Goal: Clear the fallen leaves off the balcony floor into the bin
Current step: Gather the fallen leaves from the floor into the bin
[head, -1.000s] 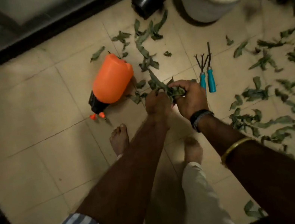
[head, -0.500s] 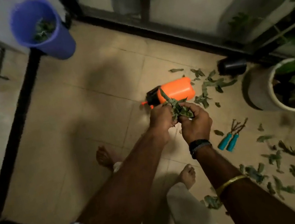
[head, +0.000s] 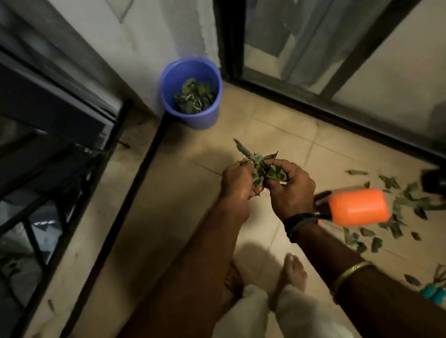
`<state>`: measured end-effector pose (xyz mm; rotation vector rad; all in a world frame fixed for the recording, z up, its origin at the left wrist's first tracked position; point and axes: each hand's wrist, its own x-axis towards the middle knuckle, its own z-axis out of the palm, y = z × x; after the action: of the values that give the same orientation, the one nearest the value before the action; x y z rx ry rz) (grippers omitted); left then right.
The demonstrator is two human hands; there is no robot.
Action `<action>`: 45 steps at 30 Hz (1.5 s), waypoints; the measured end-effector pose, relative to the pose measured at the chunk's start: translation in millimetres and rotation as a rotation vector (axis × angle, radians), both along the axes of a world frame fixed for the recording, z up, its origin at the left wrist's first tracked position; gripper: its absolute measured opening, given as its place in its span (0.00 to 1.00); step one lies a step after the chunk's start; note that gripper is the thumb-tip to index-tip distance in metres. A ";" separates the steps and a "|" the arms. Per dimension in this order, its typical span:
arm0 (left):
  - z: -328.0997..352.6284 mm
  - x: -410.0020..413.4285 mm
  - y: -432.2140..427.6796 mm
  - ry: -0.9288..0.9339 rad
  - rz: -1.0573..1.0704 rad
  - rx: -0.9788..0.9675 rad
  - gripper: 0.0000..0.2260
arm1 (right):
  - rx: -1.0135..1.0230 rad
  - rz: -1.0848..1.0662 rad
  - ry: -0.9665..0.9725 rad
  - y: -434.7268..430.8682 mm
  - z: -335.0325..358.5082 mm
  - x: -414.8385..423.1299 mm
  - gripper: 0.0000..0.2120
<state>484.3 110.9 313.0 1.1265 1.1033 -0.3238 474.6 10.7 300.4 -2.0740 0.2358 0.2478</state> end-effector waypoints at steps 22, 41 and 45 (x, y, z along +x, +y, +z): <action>-75.6 244.7 232.2 0.079 0.118 -0.041 0.19 | -0.028 0.206 0.181 223.1 -59.3 268.0 0.14; -43.7 321.1 264.5 0.126 -0.135 -0.055 0.19 | 0.104 -0.233 0.297 258.7 -38.6 300.7 0.14; 32.1 313.1 239.0 0.060 -0.269 0.020 0.09 | 0.195 -0.414 0.200 241.7 27.8 284.2 0.15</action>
<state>797.4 349.9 345.1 1.2925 1.0094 -0.5613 758.8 252.4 328.3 -1.7610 0.7238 0.2140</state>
